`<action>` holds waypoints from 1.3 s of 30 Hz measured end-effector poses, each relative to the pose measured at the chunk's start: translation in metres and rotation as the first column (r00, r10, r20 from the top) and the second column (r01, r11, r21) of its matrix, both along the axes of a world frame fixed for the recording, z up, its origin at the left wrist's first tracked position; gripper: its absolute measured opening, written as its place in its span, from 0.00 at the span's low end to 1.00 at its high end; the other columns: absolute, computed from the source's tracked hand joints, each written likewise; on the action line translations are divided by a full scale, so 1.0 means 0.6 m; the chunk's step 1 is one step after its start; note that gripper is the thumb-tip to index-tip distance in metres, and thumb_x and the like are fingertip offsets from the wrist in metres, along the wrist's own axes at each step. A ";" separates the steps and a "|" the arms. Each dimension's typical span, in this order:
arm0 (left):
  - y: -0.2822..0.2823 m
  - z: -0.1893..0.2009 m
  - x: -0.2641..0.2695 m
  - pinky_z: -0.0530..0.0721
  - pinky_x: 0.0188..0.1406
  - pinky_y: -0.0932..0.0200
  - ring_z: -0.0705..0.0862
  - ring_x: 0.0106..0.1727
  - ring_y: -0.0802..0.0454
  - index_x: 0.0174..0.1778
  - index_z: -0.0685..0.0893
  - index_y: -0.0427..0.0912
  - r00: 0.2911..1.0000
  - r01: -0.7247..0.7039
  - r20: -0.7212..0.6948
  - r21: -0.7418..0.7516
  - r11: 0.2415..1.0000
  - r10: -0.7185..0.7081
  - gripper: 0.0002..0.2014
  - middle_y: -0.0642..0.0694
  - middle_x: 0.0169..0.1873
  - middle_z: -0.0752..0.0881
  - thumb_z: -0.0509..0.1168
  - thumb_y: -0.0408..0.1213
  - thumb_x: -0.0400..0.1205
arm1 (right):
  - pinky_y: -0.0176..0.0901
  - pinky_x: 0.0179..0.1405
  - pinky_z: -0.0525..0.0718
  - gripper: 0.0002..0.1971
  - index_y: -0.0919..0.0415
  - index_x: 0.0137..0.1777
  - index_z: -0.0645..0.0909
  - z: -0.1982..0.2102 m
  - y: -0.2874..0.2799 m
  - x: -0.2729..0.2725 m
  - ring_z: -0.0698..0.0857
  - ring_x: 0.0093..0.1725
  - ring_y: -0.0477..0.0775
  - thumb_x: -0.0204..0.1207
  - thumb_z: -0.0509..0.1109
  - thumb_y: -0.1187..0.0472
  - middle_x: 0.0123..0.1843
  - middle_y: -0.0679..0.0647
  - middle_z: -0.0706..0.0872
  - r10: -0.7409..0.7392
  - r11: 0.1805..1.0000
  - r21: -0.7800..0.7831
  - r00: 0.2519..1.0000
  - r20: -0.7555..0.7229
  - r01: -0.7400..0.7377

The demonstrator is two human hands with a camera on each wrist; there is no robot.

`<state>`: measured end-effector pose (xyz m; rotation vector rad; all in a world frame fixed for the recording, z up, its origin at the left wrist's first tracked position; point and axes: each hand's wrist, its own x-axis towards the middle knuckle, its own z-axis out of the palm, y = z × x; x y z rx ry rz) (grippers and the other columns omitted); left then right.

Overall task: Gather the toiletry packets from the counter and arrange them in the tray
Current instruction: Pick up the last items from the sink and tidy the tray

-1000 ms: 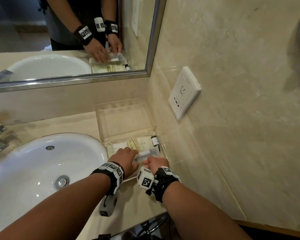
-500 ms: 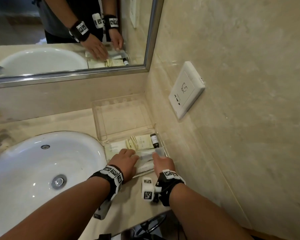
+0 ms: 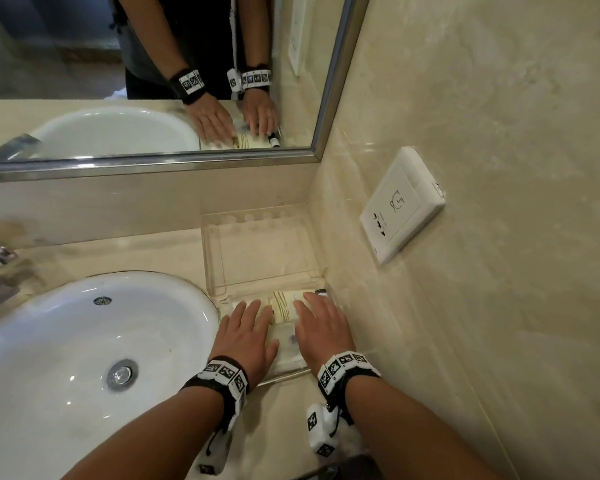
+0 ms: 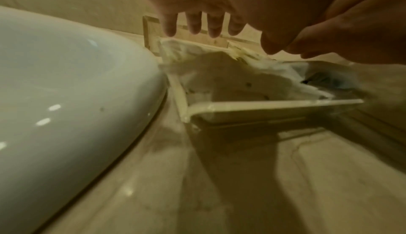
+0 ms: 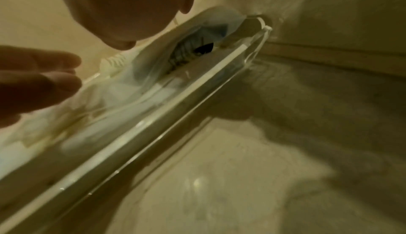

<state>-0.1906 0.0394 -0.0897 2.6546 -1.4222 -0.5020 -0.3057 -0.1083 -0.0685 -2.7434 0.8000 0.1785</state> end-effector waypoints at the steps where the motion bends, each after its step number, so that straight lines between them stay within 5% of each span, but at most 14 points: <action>1: 0.002 -0.004 -0.004 0.56 0.82 0.38 0.50 0.86 0.39 0.85 0.53 0.48 1.000 -0.010 -0.004 0.005 1.000 0.010 0.37 0.44 0.85 0.54 0.42 0.62 0.82 | 0.53 0.85 0.51 0.25 0.47 0.85 0.62 -0.006 -0.002 0.002 0.55 0.87 0.56 0.88 0.54 0.51 0.89 0.50 0.59 0.026 1.000 -0.004 0.999 -0.019 -0.026; 5: 0.006 -0.014 -0.017 0.52 0.82 0.36 0.49 0.86 0.40 0.85 0.54 0.43 1.000 0.000 0.021 0.005 1.000 0.000 0.37 0.41 0.85 0.54 0.44 0.61 0.83 | 0.52 0.86 0.39 0.28 0.45 0.88 0.51 -0.033 -0.006 0.013 0.44 0.89 0.53 0.89 0.49 0.47 0.91 0.49 0.48 0.070 0.998 0.009 0.994 -0.085 -0.070; 10: -0.002 -0.027 -0.016 0.57 0.81 0.34 0.55 0.85 0.37 0.84 0.60 0.38 1.000 -0.001 0.021 0.000 1.000 0.001 0.36 0.38 0.84 0.59 0.47 0.57 0.82 | 0.64 0.85 0.38 0.30 0.42 0.89 0.46 -0.055 -0.008 0.023 0.41 0.89 0.52 0.88 0.43 0.41 0.91 0.47 0.46 0.126 0.989 -0.054 0.982 -0.144 -0.135; 13: -0.004 -0.033 -0.022 0.63 0.78 0.33 0.64 0.81 0.34 0.80 0.70 0.40 1.000 -0.011 -0.008 0.023 1.000 0.011 0.34 0.38 0.81 0.68 0.53 0.56 0.80 | 0.69 0.83 0.42 0.29 0.40 0.87 0.54 -0.066 -0.006 0.021 0.49 0.89 0.55 0.86 0.45 0.39 0.91 0.48 0.53 0.157 0.984 -0.067 0.982 -0.101 -0.164; 16: -0.006 -0.038 -0.025 0.57 0.74 0.32 0.66 0.81 0.34 0.81 0.68 0.45 1.000 -0.002 -0.016 0.016 1.000 0.002 0.34 0.40 0.80 0.69 0.55 0.56 0.80 | 0.71 0.80 0.50 0.28 0.38 0.83 0.63 -0.075 -0.007 0.022 0.62 0.86 0.59 0.83 0.53 0.38 0.87 0.48 0.65 0.173 0.980 -0.084 0.982 -0.079 -0.179; 22: -0.015 -0.045 -0.020 0.49 0.77 0.29 0.56 0.85 0.38 0.84 0.61 0.47 0.999 -0.029 -0.044 0.057 0.998 0.032 0.35 0.44 0.84 0.61 0.50 0.58 0.82 | 0.73 0.79 0.54 0.28 0.37 0.81 0.66 -0.086 -0.010 0.020 0.65 0.85 0.57 0.80 0.58 0.38 0.85 0.46 0.67 0.152 0.984 -0.092 0.988 -0.036 -0.154; 27: -0.035 -0.033 -0.024 0.32 0.79 0.32 0.31 0.84 0.45 0.85 0.38 0.50 0.987 -0.112 -0.103 0.089 0.990 0.121 0.33 0.51 0.85 0.36 0.35 0.57 0.85 | 0.75 0.80 0.53 0.29 0.36 0.83 0.63 -0.091 -0.011 0.021 0.63 0.86 0.56 0.82 0.54 0.37 0.87 0.46 0.66 0.145 0.985 -0.082 0.988 -0.056 -0.149; 35: -0.042 -0.039 -0.030 0.31 0.79 0.32 0.27 0.80 0.50 0.83 0.33 0.48 0.986 -0.137 -0.086 0.074 0.988 0.143 0.33 0.56 0.80 0.30 0.35 0.56 0.85 | 0.74 0.82 0.46 0.30 0.36 0.85 0.59 -0.090 -0.015 0.020 0.60 0.87 0.54 0.83 0.52 0.38 0.88 0.46 0.63 0.148 0.984 -0.088 0.987 -0.060 -0.153; 36: -0.041 -0.043 -0.031 0.35 0.79 0.32 0.31 0.82 0.49 0.84 0.38 0.47 0.986 -0.138 -0.085 0.046 0.989 0.141 0.33 0.54 0.81 0.34 0.37 0.55 0.85 | 0.74 0.81 0.47 0.30 0.36 0.85 0.60 -0.090 -0.014 0.020 0.62 0.86 0.54 0.82 0.53 0.38 0.87 0.46 0.64 0.148 0.985 -0.083 0.987 -0.063 -0.153; 39: -0.038 -0.051 -0.030 0.56 0.74 0.30 0.65 0.82 0.43 0.80 0.69 0.43 0.989 -0.125 -0.074 0.023 0.992 0.126 0.32 0.47 0.81 0.68 0.53 0.55 0.82 | 0.72 0.79 0.53 0.29 0.37 0.83 0.65 -0.090 -0.014 0.019 0.68 0.84 0.54 0.80 0.57 0.38 0.85 0.47 0.69 0.159 0.983 -0.083 0.985 -0.060 -0.164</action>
